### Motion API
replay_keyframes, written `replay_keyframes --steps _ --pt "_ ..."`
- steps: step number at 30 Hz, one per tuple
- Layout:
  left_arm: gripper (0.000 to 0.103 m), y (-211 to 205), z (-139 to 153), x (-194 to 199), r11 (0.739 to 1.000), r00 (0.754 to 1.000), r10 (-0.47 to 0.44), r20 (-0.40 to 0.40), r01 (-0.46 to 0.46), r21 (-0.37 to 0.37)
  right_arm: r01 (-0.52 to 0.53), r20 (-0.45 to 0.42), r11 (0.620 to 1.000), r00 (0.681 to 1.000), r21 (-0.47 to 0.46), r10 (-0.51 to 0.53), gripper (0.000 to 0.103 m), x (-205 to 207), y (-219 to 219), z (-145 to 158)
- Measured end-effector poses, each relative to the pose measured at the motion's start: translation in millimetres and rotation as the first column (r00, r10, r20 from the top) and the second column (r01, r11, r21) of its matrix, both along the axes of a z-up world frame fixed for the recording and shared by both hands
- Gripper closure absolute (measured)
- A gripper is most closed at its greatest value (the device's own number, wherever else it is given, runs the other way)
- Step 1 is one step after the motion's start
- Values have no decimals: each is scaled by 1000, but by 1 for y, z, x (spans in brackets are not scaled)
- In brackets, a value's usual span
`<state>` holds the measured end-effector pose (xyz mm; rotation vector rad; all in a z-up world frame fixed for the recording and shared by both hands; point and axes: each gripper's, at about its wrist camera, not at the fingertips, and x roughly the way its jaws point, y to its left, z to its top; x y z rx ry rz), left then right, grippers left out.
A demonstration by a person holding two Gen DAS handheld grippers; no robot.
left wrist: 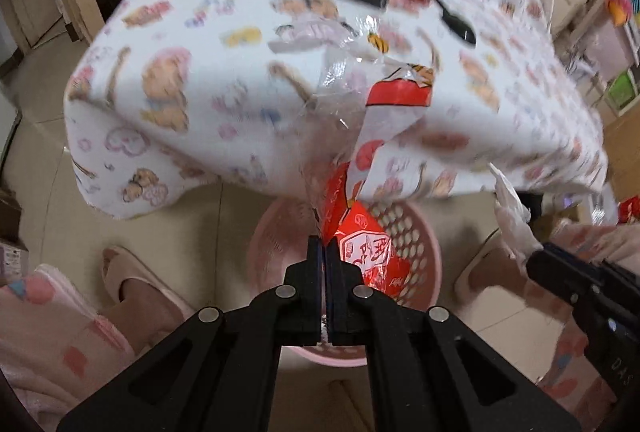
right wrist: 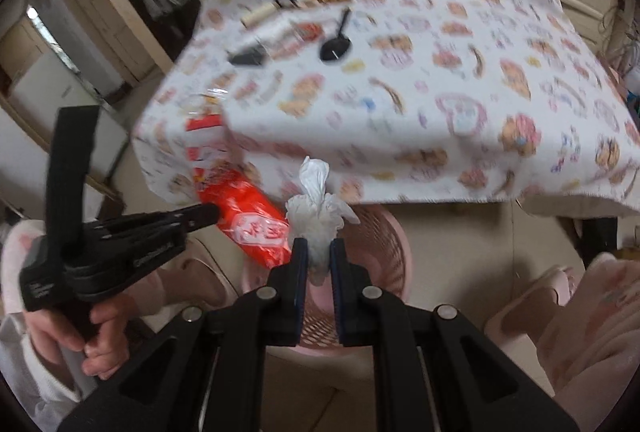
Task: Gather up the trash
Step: 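Lift the red wrapper and white tissue over the pink wastebasket with both tools, then open both tools to drop the wrapper and tissue into the basket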
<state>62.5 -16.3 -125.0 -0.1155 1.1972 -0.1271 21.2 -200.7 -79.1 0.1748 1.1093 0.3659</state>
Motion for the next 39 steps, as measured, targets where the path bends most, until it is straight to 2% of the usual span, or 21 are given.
replay_keyframes --steps 6,9,13,17,19,22,23,24,25,26,28,32,36,39 --pt "103 -8 -16 0 1000 996 -27 -88 26 -16 6 -72 1000 997 -24 -7 92 11 1 -26" --pt "98 -10 -22 -2 999 992 -35 -121 33 -21 8 -98 999 995 -35 -11 92 16 2 -36" --pt "83 -10 -28 -2 999 987 -33 -159 30 -25 12 -136 999 991 -32 -17 92 19 2 -49" --pt "64 -5 -34 1 999 982 -29 -188 26 -18 5 -159 998 987 -69 -16 92 22 3 -63" --pt "59 -2 -32 2 1000 983 -22 -184 18 -20 9 -170 997 985 -72 -21 92 22 3 -66" --pt "50 2 -22 2 1000 989 -14 -147 14 0 18 -166 996 986 -82 -32 87 24 4 -65" --pt "44 3 -18 1 1000 992 -9 -129 11 17 18 -161 997 987 -80 -31 83 24 4 -64" --pt "39 3 -14 1 999 994 -3 -113 7 41 22 -154 996 987 -84 -35 75 23 4 -63" --pt "29 3 -10 0 997 996 9 -87 -2 83 30 -146 995 988 -95 -44 68 23 2 -61" --pt "25 3 -5 -2 993 998 19 -58 -12 120 38 -137 994 989 -106 -52 66 22 1 -60" --pt "24 4 6 -5 989 1000 22 6 -23 148 45 -126 993 990 -109 -59 61 23 0 -57" --pt "21 9 27 -12 992 992 9 126 -24 121 62 -87 990 994 -123 -73 54 23 -1 -42" --pt "16 11 52 -22 993 966 15 257 -44 110 83 3 989 997 -119 -83 45 16 -2 -20" --pt "7 16 68 -29 992 938 27 345 -68 107 107 74 989 992 -103 -99 40 11 -5 -3"
